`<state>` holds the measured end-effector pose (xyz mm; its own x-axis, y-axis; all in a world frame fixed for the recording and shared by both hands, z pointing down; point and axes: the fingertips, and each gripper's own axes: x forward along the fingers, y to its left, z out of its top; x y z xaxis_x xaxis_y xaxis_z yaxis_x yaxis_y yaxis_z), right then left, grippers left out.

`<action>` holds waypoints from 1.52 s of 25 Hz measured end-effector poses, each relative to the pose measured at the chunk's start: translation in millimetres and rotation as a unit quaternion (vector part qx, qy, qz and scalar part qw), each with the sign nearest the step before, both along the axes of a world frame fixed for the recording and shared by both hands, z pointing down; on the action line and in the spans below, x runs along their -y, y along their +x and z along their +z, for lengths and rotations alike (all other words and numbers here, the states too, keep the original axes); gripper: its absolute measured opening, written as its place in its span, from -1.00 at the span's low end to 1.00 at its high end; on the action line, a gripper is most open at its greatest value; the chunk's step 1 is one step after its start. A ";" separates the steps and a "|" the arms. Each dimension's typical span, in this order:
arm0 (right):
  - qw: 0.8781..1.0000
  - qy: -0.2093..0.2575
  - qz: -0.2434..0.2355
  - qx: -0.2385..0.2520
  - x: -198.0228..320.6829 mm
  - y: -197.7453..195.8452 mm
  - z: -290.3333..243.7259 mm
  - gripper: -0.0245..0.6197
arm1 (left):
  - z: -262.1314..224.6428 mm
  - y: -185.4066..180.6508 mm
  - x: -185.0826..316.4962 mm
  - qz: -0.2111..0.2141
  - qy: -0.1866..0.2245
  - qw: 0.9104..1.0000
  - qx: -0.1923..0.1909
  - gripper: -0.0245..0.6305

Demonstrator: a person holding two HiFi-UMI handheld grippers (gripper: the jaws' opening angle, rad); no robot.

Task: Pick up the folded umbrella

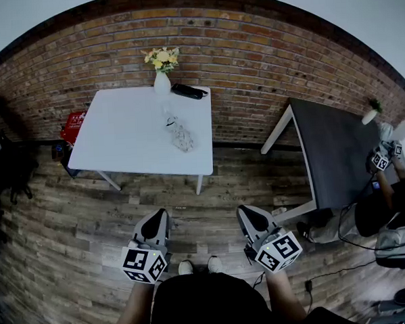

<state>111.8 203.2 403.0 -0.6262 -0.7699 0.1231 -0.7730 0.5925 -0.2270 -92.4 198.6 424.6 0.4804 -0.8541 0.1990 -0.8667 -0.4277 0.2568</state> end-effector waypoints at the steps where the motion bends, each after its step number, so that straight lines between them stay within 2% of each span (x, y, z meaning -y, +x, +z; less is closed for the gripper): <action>1: 1.000 -0.001 0.000 0.000 -1.2 1.0 0.7 -0.86 | -0.6 0.5 -0.8 0.000 0.001 1.000 0.000 -0.88; 11: 1.000 -0.003 0.002 -0.002 -9.7 -2.5 1.9 -0.86 | 1.2 -6.5 -12.0 -0.003 -0.001 1.000 0.000 -0.88; 17: 1.000 -0.005 0.000 0.014 -14.7 -12.8 -1.7 -0.85 | -0.3 -15.6 -15.2 -0.002 0.001 1.000 -0.008 -0.88; 24: 0.999 -0.014 0.022 0.029 -18.0 -20.5 -1.2 -0.85 | 4.6 -27.5 -22.5 0.018 0.000 1.000 -0.013 -0.88; 29: 1.000 -0.013 0.023 0.008 -32.2 -32.4 3.2 -0.85 | 8.2 -37.0 -28.4 0.022 0.001 1.000 -0.013 -0.88; 34: 0.999 -0.014 0.027 0.018 -39.7 -42.0 5.2 -0.85 | 12.5 -44.8 -33.2 0.028 0.000 1.000 -0.014 -0.88; 38: 0.999 -0.016 0.029 0.007 -39.0 -42.0 5.1 -0.85 | 15.1 -46.5 -31.4 0.032 -0.007 0.999 -0.017 -0.88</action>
<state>69.8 242.2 408.1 -0.5822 -0.8011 0.1391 -0.8025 0.5388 -0.2563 -138.9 230.0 439.7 0.5398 -0.8193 0.1934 -0.8289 -0.4774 0.2915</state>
